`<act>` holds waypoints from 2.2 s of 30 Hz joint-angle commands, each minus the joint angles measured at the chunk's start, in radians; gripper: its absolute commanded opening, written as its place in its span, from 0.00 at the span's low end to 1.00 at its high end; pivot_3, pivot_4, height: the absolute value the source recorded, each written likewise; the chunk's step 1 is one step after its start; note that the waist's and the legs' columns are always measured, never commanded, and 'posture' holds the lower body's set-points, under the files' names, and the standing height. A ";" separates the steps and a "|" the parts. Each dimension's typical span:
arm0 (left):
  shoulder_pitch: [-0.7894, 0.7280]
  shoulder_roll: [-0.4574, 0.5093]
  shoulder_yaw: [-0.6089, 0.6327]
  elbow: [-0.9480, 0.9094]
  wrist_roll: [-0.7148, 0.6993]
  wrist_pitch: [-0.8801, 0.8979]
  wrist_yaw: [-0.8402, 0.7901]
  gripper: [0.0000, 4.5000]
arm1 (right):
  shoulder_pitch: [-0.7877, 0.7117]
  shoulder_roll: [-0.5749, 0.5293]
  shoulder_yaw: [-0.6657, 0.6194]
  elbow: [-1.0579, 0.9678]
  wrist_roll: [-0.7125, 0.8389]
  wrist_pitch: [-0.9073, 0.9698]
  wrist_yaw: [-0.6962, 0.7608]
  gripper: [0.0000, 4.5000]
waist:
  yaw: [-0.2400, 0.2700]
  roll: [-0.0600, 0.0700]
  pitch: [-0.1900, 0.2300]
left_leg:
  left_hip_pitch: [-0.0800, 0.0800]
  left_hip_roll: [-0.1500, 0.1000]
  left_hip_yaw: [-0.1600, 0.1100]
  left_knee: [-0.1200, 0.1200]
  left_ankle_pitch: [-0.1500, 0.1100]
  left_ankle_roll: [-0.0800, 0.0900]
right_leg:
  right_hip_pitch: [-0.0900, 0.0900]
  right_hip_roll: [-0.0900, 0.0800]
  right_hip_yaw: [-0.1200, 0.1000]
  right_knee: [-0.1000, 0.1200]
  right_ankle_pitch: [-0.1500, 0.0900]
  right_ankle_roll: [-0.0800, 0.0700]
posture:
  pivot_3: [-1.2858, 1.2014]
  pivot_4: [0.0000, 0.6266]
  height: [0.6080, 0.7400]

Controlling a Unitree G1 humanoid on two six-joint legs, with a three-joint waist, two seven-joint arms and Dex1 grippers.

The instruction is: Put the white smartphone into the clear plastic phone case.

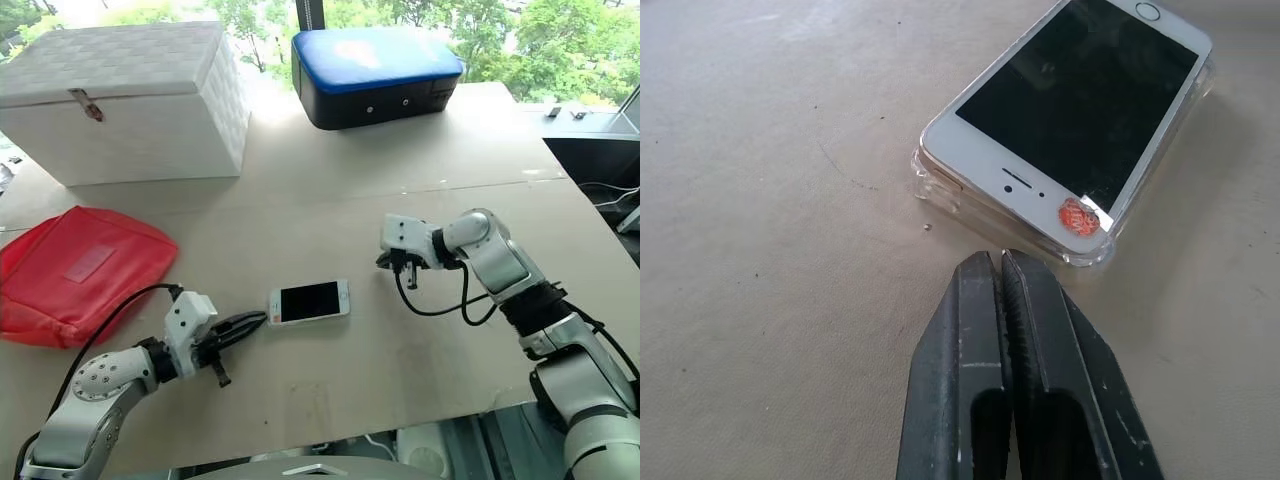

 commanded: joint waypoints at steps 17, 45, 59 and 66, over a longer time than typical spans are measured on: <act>0.071 -0.009 0.062 -0.059 -0.025 -0.012 0.030 0.03 | -0.075 0.313 0.306 0.296 -0.130 -0.082 0.051 0.00 | -0.002 0.003 0.000 | 0.001 -0.002 0.000 0.000 0.000 0.000 | 0.000 0.000 -0.001 0.001 0.000 0.000 | 0.52 0.24 0.96; 0.067 -0.009 0.049 -0.060 -0.018 -0.010 0.035 0.03 | -0.051 0.442 0.185 0.500 -0.092 -0.040 0.009 0.00 | -0.020 0.016 -0.018 | 0.023 -0.003 0.000 -0.014 -0.004 -0.003 | 0.015 -0.016 -0.005 -0.001 -0.003 -0.005 | 0.52 0.24 0.96; 0.049 -0.018 0.019 -0.038 -0.010 -0.014 0.031 0.03 | 0.047 0.228 0.028 -0.133 0.078 0.211 0.016 0.00 | -0.022 0.011 -0.013 | -0.002 -0.004 -0.001 -0.016 0.001 -0.004 | -0.007 -0.018 -0.008 -0.006 0.001 -0.004 | 0.52 0.24 0.96; 0.045 -0.015 0.019 -0.034 -0.008 -0.015 0.029 0.03 | 0.136 0.035 0.019 -0.273 0.030 0.224 -0.027 0.00 | -0.015 0.008 -0.008 | -0.002 -0.004 -0.001 -0.017 0.000 -0.001 | -0.006 -0.018 -0.011 -0.009 -0.001 -0.007 | 0.52 0.24 0.96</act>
